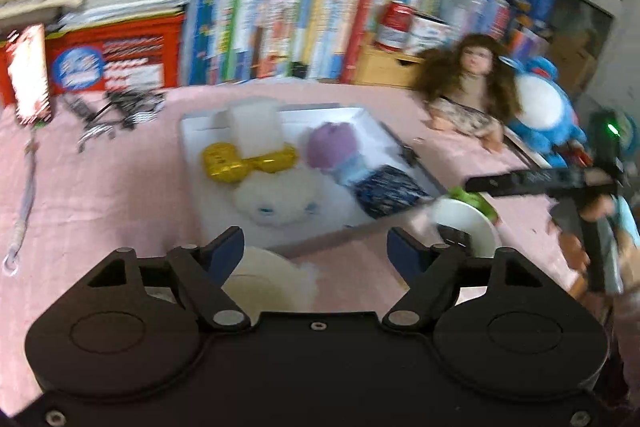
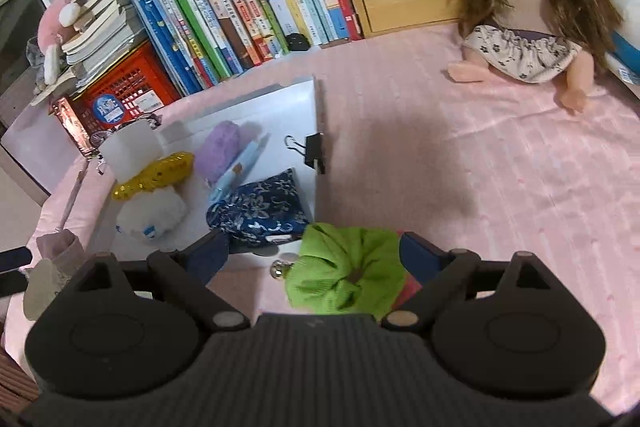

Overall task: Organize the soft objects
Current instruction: 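Move the left tool to the folded white paper while the right tool moves to the green scrunchie, then grasp the folded white paper with the left tool while the right tool grasps the green-pink scrunchie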

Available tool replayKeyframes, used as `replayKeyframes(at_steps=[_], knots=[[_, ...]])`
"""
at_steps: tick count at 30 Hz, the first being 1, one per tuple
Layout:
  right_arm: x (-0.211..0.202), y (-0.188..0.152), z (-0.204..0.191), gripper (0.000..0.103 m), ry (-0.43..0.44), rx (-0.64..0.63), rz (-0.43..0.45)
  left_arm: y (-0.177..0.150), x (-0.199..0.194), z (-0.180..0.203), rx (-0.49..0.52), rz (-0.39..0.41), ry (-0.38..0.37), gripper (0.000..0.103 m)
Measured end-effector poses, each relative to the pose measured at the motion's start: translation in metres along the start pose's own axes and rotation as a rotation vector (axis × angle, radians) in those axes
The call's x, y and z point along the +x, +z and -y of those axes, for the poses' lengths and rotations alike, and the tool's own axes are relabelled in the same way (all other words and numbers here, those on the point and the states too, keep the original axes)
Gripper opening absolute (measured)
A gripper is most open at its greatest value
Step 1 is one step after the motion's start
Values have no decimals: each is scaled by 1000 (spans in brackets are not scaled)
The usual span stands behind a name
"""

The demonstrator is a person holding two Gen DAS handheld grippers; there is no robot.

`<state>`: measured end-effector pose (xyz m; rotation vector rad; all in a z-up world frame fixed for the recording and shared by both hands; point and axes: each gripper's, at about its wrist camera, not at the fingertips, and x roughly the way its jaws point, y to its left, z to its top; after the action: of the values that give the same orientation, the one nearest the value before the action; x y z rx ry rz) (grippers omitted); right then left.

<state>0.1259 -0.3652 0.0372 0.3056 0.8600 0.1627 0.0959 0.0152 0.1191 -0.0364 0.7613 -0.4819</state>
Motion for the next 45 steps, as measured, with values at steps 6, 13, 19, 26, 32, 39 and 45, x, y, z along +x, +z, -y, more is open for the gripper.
replayKeyframes(at_steps=[6,13,19,26,32,39,45], knots=[[0,-4,10,97,-11,25,-8,-6,4,20,39,-43,34,37],[3,-10,18,97,-6,38,-6,-41,2,50,155,2,133,24],[7,-20,15,96,3,16,26,-88,19,88,153,201,314,26],[12,-29,11,94,-14,5,64,-121,61,109,-45,353,505,35],[11,-35,11,91,-21,-21,83,-126,83,109,-156,369,631,47],[16,-37,13,88,-23,-22,78,-118,98,101,-235,337,649,53],[18,-37,13,81,-25,-24,77,-113,106,89,-287,269,604,42]])
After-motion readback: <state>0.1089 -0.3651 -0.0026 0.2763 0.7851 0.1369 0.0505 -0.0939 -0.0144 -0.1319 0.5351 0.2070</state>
